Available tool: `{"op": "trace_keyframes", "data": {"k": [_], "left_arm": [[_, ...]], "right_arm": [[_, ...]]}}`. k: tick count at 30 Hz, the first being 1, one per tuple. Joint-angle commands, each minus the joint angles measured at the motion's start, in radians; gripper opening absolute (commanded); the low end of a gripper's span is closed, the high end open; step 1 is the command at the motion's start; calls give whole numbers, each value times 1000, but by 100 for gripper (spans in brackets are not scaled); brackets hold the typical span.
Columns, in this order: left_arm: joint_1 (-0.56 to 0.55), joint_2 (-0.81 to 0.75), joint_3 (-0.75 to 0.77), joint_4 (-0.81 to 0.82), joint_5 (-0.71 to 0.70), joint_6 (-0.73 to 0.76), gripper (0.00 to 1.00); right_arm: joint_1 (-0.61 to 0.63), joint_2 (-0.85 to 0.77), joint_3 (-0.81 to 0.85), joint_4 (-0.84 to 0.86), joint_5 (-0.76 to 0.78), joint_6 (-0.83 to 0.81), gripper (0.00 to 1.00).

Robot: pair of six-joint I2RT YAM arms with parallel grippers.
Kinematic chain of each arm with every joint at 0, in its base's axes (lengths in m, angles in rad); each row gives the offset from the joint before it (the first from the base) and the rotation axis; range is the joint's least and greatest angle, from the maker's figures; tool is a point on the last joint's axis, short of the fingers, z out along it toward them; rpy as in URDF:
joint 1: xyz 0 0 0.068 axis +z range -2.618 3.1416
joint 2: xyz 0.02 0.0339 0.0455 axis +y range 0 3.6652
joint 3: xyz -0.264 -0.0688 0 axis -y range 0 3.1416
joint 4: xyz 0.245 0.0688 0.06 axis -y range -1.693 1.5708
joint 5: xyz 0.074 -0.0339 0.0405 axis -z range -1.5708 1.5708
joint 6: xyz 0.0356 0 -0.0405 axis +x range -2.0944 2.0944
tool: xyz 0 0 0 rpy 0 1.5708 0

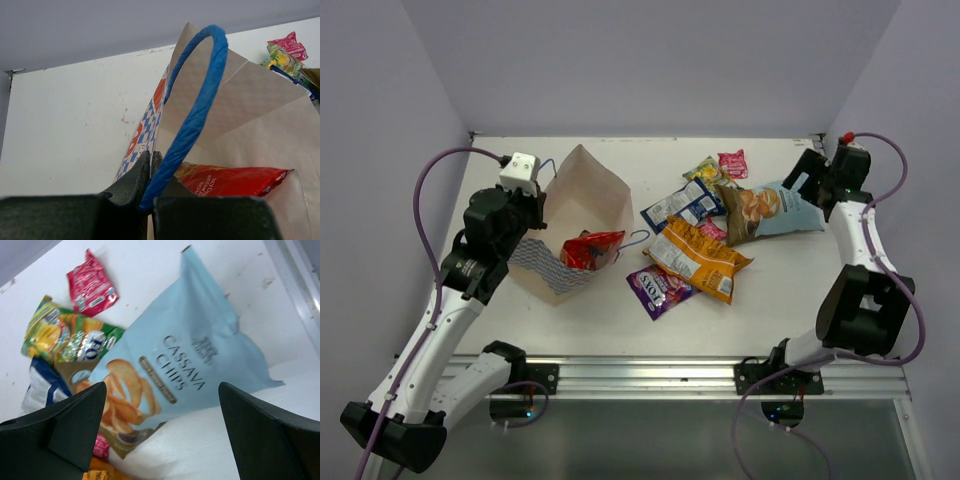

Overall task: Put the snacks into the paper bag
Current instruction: Adjust the snack at the center of the board.

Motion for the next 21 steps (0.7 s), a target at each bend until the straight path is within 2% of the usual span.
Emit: {"op": "trace_keyframes", "data": {"k": [1,7,13,17,18,21], "left_arm": [[-2,-9,-8,37,-12,13,0],[-2,-2,-10,37,-13,13,0],[-2,1,-10,39,-15,15,0],[-2,2,-8,39,-10,13,0],[-2,5,-7,39,-10,12,0],[-2,7,-10,42,4,9,0]], "right_arm": [[-93,62,54,18,-41,-8,98],[-175,194,77,77,-124,47,98],[-200,301,94,94,-248,32,97],[-198,288,-48,178,-408,150,91],[-195,256,-84,244,-432,206,91],[-189,197,-200,309,-437,285,91]]}}
